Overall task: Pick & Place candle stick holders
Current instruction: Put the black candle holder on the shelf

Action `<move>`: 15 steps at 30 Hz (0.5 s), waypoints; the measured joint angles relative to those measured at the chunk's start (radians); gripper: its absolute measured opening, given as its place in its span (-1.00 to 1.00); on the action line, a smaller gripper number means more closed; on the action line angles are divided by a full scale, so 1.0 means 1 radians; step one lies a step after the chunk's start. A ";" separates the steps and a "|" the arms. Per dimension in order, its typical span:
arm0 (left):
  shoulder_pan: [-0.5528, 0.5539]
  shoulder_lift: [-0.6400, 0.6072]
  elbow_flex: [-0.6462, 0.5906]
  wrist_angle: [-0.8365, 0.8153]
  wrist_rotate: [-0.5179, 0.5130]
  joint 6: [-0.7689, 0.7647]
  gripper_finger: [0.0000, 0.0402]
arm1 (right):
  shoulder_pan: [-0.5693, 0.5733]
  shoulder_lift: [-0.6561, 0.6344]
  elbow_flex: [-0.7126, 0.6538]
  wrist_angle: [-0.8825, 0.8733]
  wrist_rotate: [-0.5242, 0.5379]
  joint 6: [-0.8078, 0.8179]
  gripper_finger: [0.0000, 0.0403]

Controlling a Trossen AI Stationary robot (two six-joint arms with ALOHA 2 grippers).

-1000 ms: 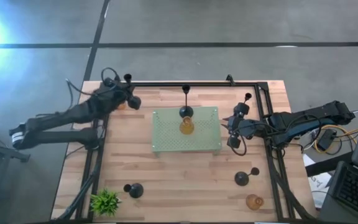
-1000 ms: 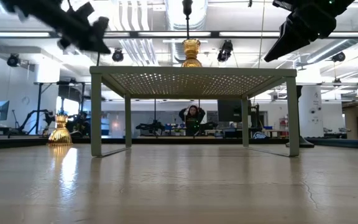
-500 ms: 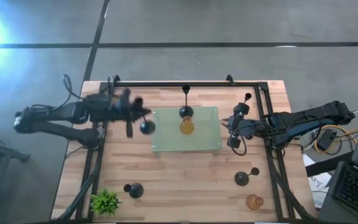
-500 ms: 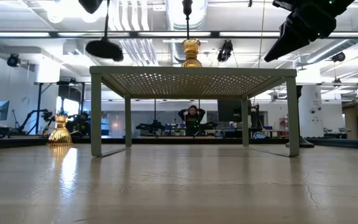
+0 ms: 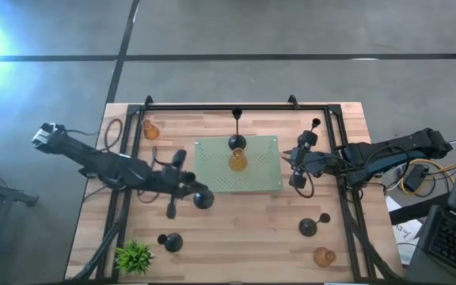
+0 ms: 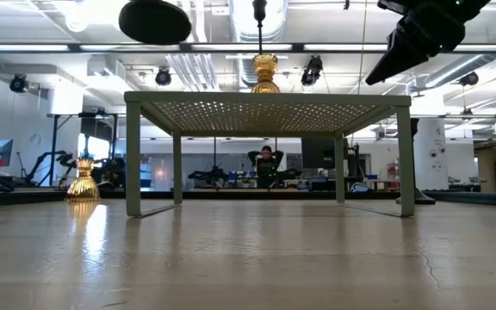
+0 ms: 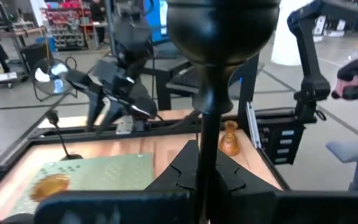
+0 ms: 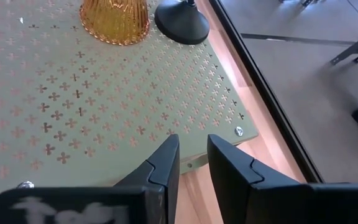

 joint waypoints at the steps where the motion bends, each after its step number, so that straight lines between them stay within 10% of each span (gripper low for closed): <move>1: 0.000 0.018 0.005 0.012 0.000 -0.005 -0.96 | 0.000 0.000 0.000 0.002 0.000 0.000 -0.63; 15: 0.053 0.234 0.129 0.152 -0.092 -0.017 -0.96 | 0.000 -0.001 0.000 0.003 0.000 0.005 -0.67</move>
